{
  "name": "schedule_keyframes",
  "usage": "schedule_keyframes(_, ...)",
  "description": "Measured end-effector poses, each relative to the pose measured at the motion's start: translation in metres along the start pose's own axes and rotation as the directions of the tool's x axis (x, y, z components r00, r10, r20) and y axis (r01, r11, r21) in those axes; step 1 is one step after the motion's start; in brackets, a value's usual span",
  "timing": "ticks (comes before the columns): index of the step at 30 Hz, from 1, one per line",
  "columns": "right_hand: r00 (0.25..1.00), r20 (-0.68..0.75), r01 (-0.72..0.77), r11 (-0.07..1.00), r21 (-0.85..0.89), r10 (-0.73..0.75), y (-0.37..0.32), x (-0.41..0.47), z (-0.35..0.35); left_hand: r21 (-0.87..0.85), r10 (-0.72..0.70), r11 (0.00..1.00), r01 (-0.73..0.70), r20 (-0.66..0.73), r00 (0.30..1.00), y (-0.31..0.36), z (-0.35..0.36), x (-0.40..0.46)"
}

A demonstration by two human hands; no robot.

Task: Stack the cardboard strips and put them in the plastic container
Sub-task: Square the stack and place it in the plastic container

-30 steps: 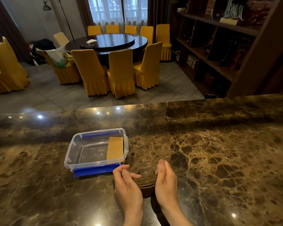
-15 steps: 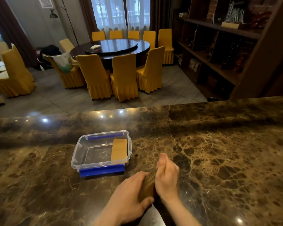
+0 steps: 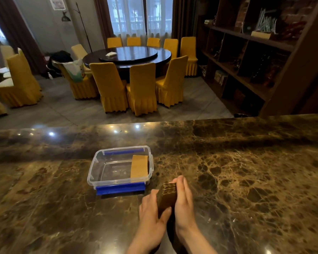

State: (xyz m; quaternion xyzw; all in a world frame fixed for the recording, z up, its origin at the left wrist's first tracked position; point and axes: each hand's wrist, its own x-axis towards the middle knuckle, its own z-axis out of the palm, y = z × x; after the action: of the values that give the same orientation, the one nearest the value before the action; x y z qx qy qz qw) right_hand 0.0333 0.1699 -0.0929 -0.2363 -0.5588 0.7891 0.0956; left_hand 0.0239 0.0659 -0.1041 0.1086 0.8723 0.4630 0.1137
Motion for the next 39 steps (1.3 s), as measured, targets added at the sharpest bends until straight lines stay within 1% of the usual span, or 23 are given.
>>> schedule_keyframes(1, 1.0, 0.005, 0.007, 1.0, -0.014, -0.007, 0.0, -0.001, 0.003, 0.089, 0.015, 0.996, -0.016, 0.011, 1.0, 0.0, -0.004, -0.001)
schedule_keyframes(2, 0.999, 0.005, 0.042, 0.999, -0.029, -0.042, -0.001, -0.002, 0.005, 0.136, 0.028, 0.99, -0.031, 0.024, 0.999, -0.001, -0.006, 0.0)
schedule_keyframes(3, 0.996, 0.004, 0.09, 0.995, -0.051, -0.09, -0.002, -0.005, 0.008, 0.136, 0.041, 0.99, -0.046, 0.041, 0.998, -0.003, -0.009, 0.0)
schedule_keyframes(4, 0.989, -0.009, 0.148, 0.985, -0.083, -0.15, -0.003, -0.006, 0.009, 0.067, 0.049, 0.996, -0.054, 0.067, 0.997, -0.004, -0.011, -0.002)
schedule_keyframes(5, 0.979, -0.025, 0.196, 0.974, -0.113, -0.2, -0.004, -0.007, 0.01, -0.11, 0.039, 0.993, -0.03, 0.081, 0.996, -0.002, -0.013, -0.005)
schedule_keyframes(6, 0.972, -0.036, 0.227, 0.965, -0.13, -0.233, -0.002, -0.007, 0.01, -0.323, 0.038, 0.946, -0.017, 0.06, 0.998, 0.002, -0.015, -0.007)
schedule_keyframes(7, 0.97, -0.05, 0.231, 0.964, -0.13, -0.239, -0.002, -0.008, 0.012, -0.509, 0.029, 0.861, -0.021, 0.008, 1.0, 0.004, -0.015, -0.008)
schedule_keyframes(8, 0.97, -0.047, 0.229, 0.965, -0.127, -0.237, -0.001, -0.008, 0.012, -0.606, 0.022, 0.794, -0.056, -0.064, 0.998, 0.009, -0.013, -0.008)
schedule_keyframes(9, 0.97, -0.043, 0.232, 0.964, -0.128, -0.239, 0.0, -0.011, 0.013, -0.612, 0.017, 0.785, -0.095, -0.132, 0.991, 0.013, -0.008, -0.006)
schedule_keyframes(10, 0.969, -0.044, 0.237, 0.963, -0.13, -0.244, 0.001, -0.011, 0.014, -0.58, 0.026, 0.805, -0.129, -0.182, 0.983, 0.018, -0.003, -0.003)
schedule_keyframes(12, 0.975, -0.044, 0.211, 0.97, -0.124, -0.218, 0.006, -0.021, 0.01, -0.554, 0.019, 0.816, -0.164, -0.258, 0.966, 0.02, 0.007, -0.007)
schedule_keyframes(13, 0.983, -0.033, 0.177, 0.978, -0.112, -0.182, 0.004, -0.019, 0.007, -0.556, 0.012, 0.813, -0.173, -0.281, 0.96, 0.021, 0.01, -0.003)
schedule_keyframes(15, 0.995, 0.017, 0.099, 0.988, -0.119, -0.098, 0.005, -0.018, 0.0, -0.564, -0.009, 0.809, -0.165, -0.293, 0.956, 0.014, 0.013, 0.0)
schedule_keyframes(17, 0.996, 0.054, 0.078, 0.986, -0.15, -0.071, 0.001, -0.011, -0.002, -0.553, -0.012, 0.818, -0.155, -0.285, 0.958, 0.015, 0.011, 0.008)
schedule_keyframes(20, 0.995, 0.055, 0.097, 0.974, -0.204, -0.087, -0.007, -0.007, 0.003, -0.546, -0.029, 0.827, -0.136, -0.283, 0.959, 0.032, 0.003, 0.013)
schedule_keyframes(23, 0.998, 0.026, 0.058, 0.976, -0.211, -0.054, 0.0, -0.019, 0.009, -0.579, -0.072, 0.806, -0.124, -0.304, 0.95, 0.023, 0.013, 0.008)
schedule_keyframes(26, 0.995, -0.03, 0.093, 0.982, -0.166, -0.099, 0.002, -0.022, 0.01, -0.558, -0.066, 0.817, -0.149, -0.346, 0.936, 0.028, 0.014, 0.008)
schedule_keyframes(29, 0.983, -0.022, 0.175, 0.969, -0.175, -0.182, 0.0, -0.019, 0.015, -0.535, -0.04, 0.823, -0.19, -0.39, 0.92, 0.033, 0.009, 0.005)
schedule_keyframes(31, 0.985, -0.013, 0.168, 0.967, -0.194, -0.173, 0.006, -0.02, 0.017, -0.557, -0.062, 0.811, -0.18, -0.388, 0.92, 0.029, 0.008, 0.002)
schedule_keyframes(33, 0.981, -0.025, 0.182, 0.964, -0.196, -0.19, 0.009, -0.02, 0.017, -0.536, -0.073, 0.826, -0.176, -0.411, 0.909, 0.026, 0.009, 0.0)
schedule_keyframes(39, 0.964, 0.021, 0.263, 0.939, -0.221, -0.264, 0.011, -0.015, 0.019, -0.559, -0.057, 0.809, -0.179, -0.379, 0.924, 0.02, 0.008, 0.001)
